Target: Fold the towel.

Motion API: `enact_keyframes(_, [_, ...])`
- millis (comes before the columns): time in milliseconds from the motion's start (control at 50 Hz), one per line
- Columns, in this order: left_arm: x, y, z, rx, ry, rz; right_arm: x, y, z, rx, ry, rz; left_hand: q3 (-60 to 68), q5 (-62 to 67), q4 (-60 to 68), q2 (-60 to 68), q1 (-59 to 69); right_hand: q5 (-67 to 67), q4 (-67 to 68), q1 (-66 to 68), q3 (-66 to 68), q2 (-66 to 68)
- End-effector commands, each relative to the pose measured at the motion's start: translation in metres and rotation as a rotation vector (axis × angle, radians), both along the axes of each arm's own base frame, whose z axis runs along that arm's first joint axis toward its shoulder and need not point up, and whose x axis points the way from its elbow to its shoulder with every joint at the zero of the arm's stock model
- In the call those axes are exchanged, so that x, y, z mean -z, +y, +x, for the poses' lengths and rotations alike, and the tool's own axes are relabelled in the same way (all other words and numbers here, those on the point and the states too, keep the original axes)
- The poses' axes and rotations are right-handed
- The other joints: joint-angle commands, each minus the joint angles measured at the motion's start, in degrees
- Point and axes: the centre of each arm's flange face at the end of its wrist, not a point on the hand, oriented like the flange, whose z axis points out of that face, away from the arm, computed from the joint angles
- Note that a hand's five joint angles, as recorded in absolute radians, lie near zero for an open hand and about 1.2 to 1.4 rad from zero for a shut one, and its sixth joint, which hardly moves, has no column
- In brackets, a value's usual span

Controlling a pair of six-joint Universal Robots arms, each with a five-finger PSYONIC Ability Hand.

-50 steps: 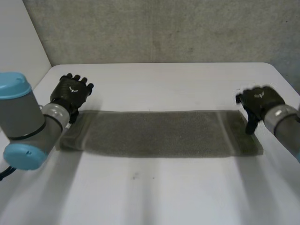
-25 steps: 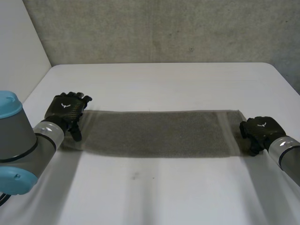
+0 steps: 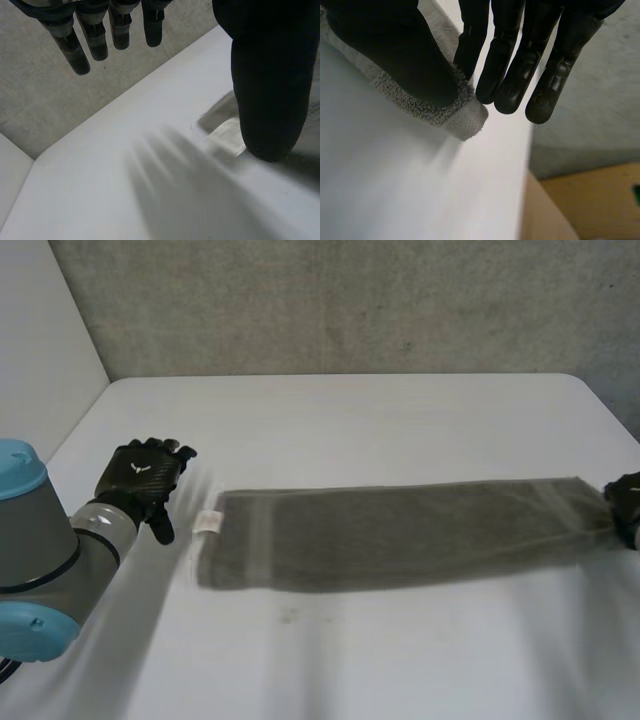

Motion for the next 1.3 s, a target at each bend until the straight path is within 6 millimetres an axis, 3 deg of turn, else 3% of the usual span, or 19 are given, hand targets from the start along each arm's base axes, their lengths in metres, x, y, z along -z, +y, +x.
enact_keyframes(20, [-0.001, 0.000, 0.000, 0.000, 0.001, -0.004, -0.030, -0.005, 0.022, -0.056, 0.038, -0.123, 0.44, -2.05, 0.40, 0.53, -0.23, 14.41, 11.81, 25.75, 12.33, 12.52])
enact_keyframes(40, [-0.001, 0.000, 0.000, 0.000, 0.001, -0.004, -0.043, -0.001, 0.041, -0.102, -0.001, -0.174, 0.44, -2.05, 0.40, 0.53, -0.23, 14.41, 11.81, 25.75, 12.33, 12.52])
enact_keyframes(100, [-0.002, 0.000, 0.001, -0.003, 0.001, -0.007, -0.054, 0.004, 0.059, -0.146, -0.046, -0.218, 0.44, -2.05, 0.40, 0.53, -0.23, 14.41, 11.81, 25.75, 12.33, 12.52])
enact_keyframes(140, [-0.003, 0.000, 0.000, -0.001, 0.002, -0.009, -0.070, 0.016, 0.095, -0.243, -0.137, -0.275, 0.44, -2.05, 0.40, 0.53, -0.23, 14.41, 11.81, 25.75, 12.33, 12.52])
enact_keyframes(160, [-0.003, 0.000, 0.000, -0.001, 0.002, -0.009, -0.070, 0.016, 0.095, -0.244, -0.137, -0.275, 0.44, -2.05, 0.40, 0.53, -0.23, 14.41, 11.81, 25.75, 12.33, 12.52])
enact_keyframes(200, [-0.006, 0.000, 0.001, -0.003, 0.004, -0.017, -0.084, 0.034, 0.138, -0.397, -0.215, -0.307, 0.44, -2.05, 0.40, 0.53, -0.23, 14.41, 11.81, 25.75, 12.33, 12.52])
enact_keyframes(220, [-0.006, 0.000, 0.001, -0.003, 0.004, -0.018, -0.084, 0.035, 0.139, -0.397, -0.215, -0.307, 0.44, -2.05, 0.40, 0.53, -0.23, 14.41, 11.81, 25.75, 12.33, 12.52])
enact_keyframes(280, [-0.007, 0.000, 0.001, -0.004, 0.005, -0.021, -0.091, 0.065, 0.189, -0.600, -0.260, -0.316, 0.44, -2.05, 0.40, 0.53, -0.23, 14.41, 11.81, 25.75, 12.33, 12.52])
enact_keyframes(360, [-0.007, -0.001, 0.002, -0.009, 0.005, -0.022, -0.080, 0.110, 0.254, -0.880, -0.298, -0.281, 0.44, -2.05, 0.40, 0.53, -0.23, 14.41, 11.81, 25.75, 12.33, 12.52])
enact_keyframes(420, [-0.008, -0.001, 0.003, -0.012, 0.005, -0.022, -0.067, 0.131, 0.283, -0.998, -0.318, -0.248, 0.44, -2.05, 0.40, 0.53, -0.23, 14.41, 11.81, 25.75, 12.33, 12.52])
enact_keyframes(580, [-0.012, -0.002, 0.005, -0.018, 0.007, -0.034, -0.016, 0.186, 0.329, -1.202, -0.319, -0.125, 0.44, -2.05, 0.40, 0.53, -0.23, 14.41, 11.81, 25.75, 12.33, 12.52])
enact_keyframes(760, [-0.011, -0.001, 0.005, -0.019, 0.008, -0.031, 0.026, 0.199, 0.332, -1.218, -0.287, -0.011, 0.44, -2.05, 0.40, 0.53, -0.23, 8.42, 5.82, 19.76, 6.33, 6.53])
enact_keyframes(800, [-0.008, 0.001, 0.004, -0.014, 0.008, -0.021, 0.019, 0.197, 0.331, -1.201, -0.297, -0.022, 0.44, -2.05, 0.40, 0.53, -0.23, -40.14, -42.74, -28.80, -42.23, -42.03])
enact_keyframes(840, [-0.008, 0.003, 0.003, -0.008, 0.008, -0.021, 0.014, 0.194, 0.329, -1.184, -0.302, -0.034, 0.44, -2.05, 0.40, 0.53, -0.23, -53.02, -55.62, -41.68, -55.11, -54.91])
enact_keyframes(980, [-0.009, 0.010, -0.004, 0.013, 0.017, -0.026, -0.032, 0.182, 0.312, -1.058, -0.408, -0.086, 0.44, -2.05, 0.40, 0.53, -0.23, -55.59, -58.19, -44.25, -57.67, -57.48])
enact_keyframes(1020, [-0.010, 0.014, -0.009, 0.031, 0.020, -0.033, -0.046, 0.159, 0.289, -0.928, -0.513, -0.068, 0.44, -2.05, 0.40, 0.53, -0.23, -55.59, -58.19, -44.25, -57.67, -57.48])
enact_keyframes(1100, [-0.012, 0.030, -0.028, 0.096, 0.049, -0.034, -0.057, 0.148, 0.265, -0.823, -0.623, -0.019, 0.44, -2.05, 0.40, 0.53, -0.23, -55.59, -58.19, -44.25, -57.67, -57.48])
enact_keyframes(1180, [-0.013, 0.039, -0.039, 0.130, 0.088, -0.029, -0.049, 0.127, 0.225, -0.654, -0.695, 0.081, 0.44, -2.05, 0.40, 0.53, -0.23, -55.59, -58.19, -44.25, -57.67, -57.48])
enact_keyframes(1300, [-0.012, 0.048, -0.058, 0.175, 0.174, -0.012, -0.024, 0.114, 0.189, -0.513, -0.676, 0.172, 0.82, -1.66, 0.78, 0.91, 0.15, -55.59, -58.19, -44.25, -57.67, -57.48])
